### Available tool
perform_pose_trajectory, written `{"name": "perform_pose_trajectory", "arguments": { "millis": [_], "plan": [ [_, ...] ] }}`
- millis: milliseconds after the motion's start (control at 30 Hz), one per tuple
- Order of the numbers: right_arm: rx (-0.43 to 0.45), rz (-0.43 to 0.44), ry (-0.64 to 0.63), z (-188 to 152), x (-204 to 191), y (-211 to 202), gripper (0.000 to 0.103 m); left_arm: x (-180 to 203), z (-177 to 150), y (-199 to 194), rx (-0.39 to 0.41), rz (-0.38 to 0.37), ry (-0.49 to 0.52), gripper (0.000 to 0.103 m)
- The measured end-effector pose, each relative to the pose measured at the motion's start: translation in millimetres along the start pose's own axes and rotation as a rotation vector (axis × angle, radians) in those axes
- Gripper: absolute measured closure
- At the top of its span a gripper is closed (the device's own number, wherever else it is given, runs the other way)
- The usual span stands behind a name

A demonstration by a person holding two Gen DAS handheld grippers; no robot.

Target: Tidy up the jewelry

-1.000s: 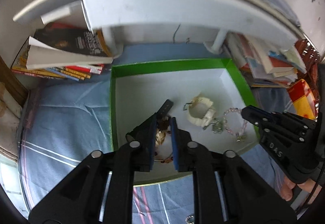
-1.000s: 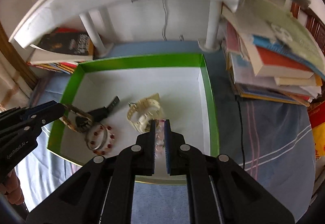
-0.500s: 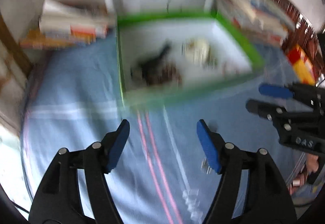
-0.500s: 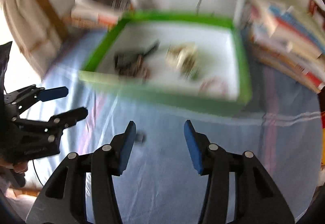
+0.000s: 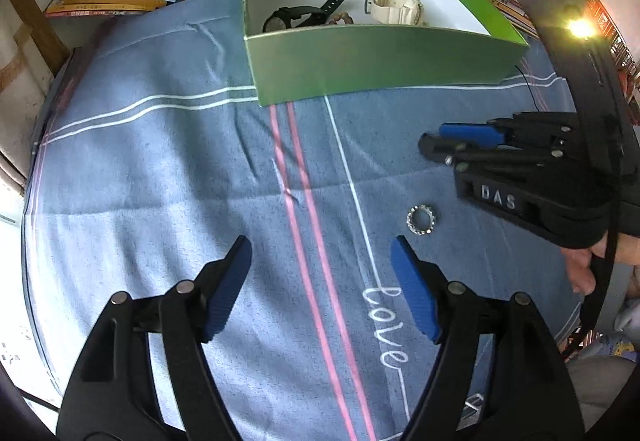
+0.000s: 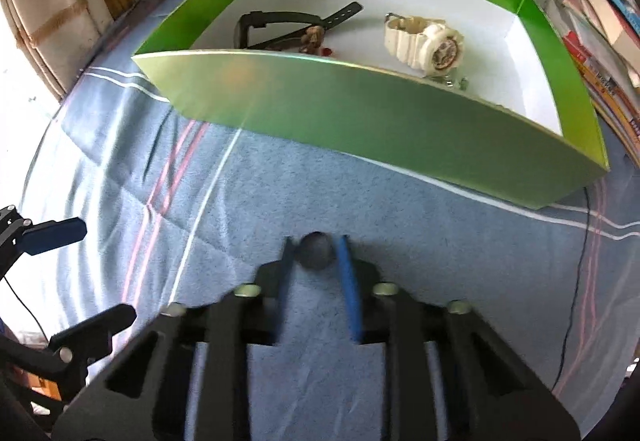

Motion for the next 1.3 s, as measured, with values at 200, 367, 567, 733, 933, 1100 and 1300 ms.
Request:
{"name": "perform_pose_trajectory", "arguments": {
  "millis": [200, 367, 567, 733, 933, 1100, 1300],
  "plan": [
    [-0.001, -0.022, 0.081, -22, 31, -13, 0.084, 18, 2, 7, 0.000, -0.022, 0.039, 0.036],
    [0.007, -0.029, 0.139, -42, 53, -28, 0.084, 41, 7, 15, -0.015, -0.065, 0.075, 0.049],
    [-0.007, -0.031, 0.180, -63, 61, -28, 0.084, 67, 15, 26, -0.025, -0.098, 0.115, 0.047],
    [-0.014, -0.026, 0.175, -64, 51, -25, 0.084, 69, 16, 38, -0.036, -0.054, 0.117, 0.070],
    [-0.010, -0.024, 0.156, -64, 43, -27, 0.084, 46, 14, 36, -0.023, 0.008, 0.047, 0.082],
    [-0.016, -0.023, 0.139, -64, 33, -24, 0.084, 17, 8, 30, -0.013, 0.033, -0.070, 0.082],
    [-0.030, -0.027, 0.140, -66, 30, -21, 0.084, 5, -3, 31, -0.018, 0.033, -0.118, 0.082]
  ]
}}
Point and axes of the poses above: each gripper's, at about its wrist camera, not at the fingertips, and y roughly the way its jaws point, x to its right, z to its top, the point moved 10 cm from there along y, roughly the way its jaws point, and after that the axes turned 9 degrees about -x, right-handed, at the moved point
